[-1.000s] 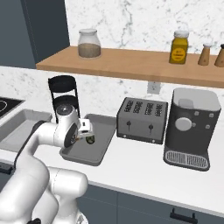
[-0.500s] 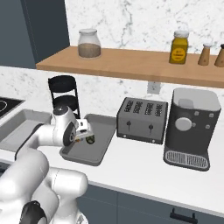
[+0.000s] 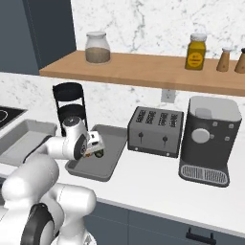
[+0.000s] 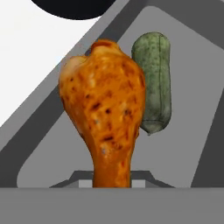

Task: Place one cucumber and one chicken drumstick in each tupperware on the nearby counter, to pack two identical lunches.

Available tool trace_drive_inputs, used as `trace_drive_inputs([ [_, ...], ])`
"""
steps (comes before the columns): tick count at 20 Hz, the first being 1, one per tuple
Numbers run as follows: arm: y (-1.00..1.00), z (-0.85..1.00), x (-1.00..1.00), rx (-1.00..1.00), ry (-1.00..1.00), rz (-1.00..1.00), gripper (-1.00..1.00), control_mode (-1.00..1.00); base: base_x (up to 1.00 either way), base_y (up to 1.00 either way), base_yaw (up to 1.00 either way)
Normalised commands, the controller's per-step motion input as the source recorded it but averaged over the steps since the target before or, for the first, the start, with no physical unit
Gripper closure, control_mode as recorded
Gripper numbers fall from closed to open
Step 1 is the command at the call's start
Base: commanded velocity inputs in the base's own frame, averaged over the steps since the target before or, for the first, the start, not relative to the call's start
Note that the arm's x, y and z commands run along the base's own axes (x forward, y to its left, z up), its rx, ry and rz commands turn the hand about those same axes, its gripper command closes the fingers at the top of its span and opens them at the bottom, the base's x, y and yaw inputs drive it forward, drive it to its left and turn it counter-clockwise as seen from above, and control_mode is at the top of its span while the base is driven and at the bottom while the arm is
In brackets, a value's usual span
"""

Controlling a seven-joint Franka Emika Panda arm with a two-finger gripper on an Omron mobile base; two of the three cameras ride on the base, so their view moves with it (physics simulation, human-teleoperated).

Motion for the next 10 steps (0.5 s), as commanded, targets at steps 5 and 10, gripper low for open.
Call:
trace_drive_inputs([
  [5,-0.12,-0.47,0.00,-0.01,-0.01,0.08,1.00,-1.00,0.00,0.00,0.00],
  [10,0.00,-0.59,0.00,-0.05,0.00,0.04,1.00,-1.00,0.00,0.00,0.00],
])
